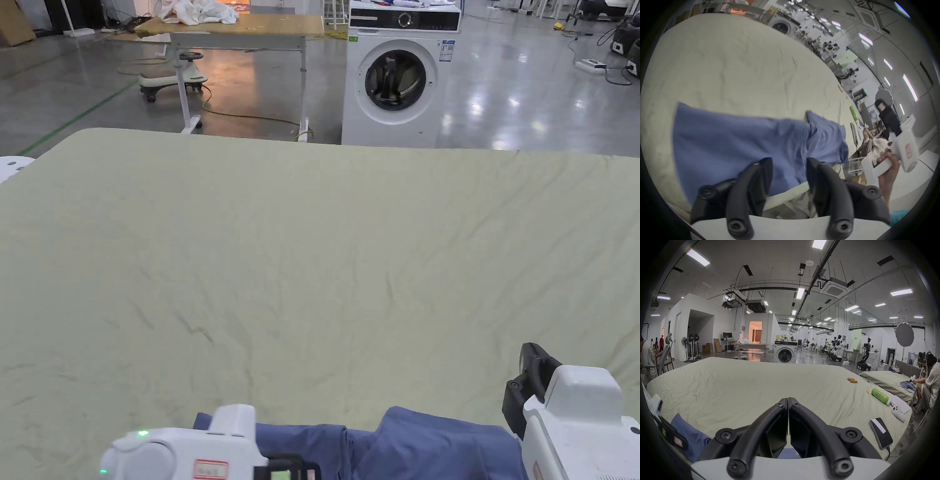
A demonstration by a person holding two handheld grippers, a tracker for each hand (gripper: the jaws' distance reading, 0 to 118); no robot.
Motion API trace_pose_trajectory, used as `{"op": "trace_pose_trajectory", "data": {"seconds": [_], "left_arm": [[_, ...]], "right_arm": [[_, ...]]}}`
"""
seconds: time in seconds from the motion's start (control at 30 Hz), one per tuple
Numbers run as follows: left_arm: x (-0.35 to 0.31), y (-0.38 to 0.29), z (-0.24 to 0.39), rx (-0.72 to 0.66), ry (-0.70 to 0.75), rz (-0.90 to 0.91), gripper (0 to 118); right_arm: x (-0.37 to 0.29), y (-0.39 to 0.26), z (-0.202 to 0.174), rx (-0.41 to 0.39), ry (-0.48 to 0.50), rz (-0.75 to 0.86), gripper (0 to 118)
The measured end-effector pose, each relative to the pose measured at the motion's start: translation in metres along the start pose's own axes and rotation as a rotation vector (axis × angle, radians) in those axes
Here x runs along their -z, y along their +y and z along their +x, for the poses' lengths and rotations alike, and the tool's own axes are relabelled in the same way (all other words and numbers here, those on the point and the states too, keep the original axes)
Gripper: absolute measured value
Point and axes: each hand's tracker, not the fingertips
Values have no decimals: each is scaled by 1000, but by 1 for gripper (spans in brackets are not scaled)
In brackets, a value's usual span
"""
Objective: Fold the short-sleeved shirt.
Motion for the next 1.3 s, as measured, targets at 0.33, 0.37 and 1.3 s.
{"op": "trace_pose_trajectory", "data": {"seconds": [0.33,0.37,1.3], "left_arm": [[-67,12,-125,-224,-57,93,67],[-62,8,-137,-258,-80,79,67],[-142,46,-104,-87,-50,209,5]], "right_arm": [[3,8,-7,11,21,22,0],[3,8,-8,10,22,22,0],[5,13,-17,-17,42,11,0]]}}
